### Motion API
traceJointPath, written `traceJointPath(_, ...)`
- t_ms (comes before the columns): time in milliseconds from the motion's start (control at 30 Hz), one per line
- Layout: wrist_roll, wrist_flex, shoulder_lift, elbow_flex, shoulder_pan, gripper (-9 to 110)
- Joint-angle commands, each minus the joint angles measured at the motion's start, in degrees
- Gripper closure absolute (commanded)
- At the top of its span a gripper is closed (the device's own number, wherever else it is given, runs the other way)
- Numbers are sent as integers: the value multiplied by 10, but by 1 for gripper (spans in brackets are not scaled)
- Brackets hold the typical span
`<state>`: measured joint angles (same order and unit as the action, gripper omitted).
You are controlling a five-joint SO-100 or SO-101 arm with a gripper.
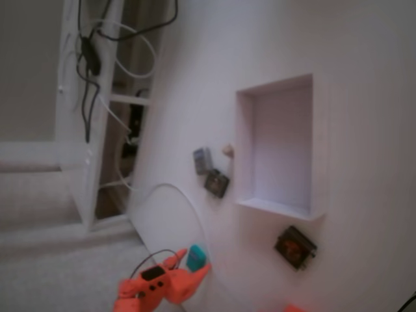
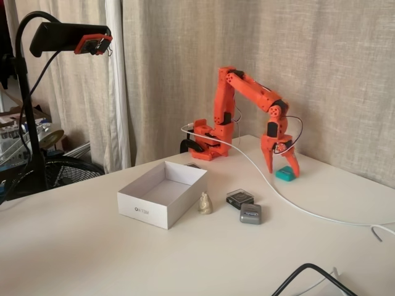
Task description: Grasp the green cube and put it in the bin.
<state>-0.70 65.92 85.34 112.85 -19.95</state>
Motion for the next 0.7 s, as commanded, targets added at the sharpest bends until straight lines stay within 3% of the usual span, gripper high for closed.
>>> traceJointPath(0, -1, 17, -17, -53, 4, 66)
traceJointPath(333, 0, 0, -28, -53, -5, 67)
traceJointPath(500, 0, 21, -18, -41, -5, 79)
traceJointPath(667, 0, 9, -19, -42, -5, 83)
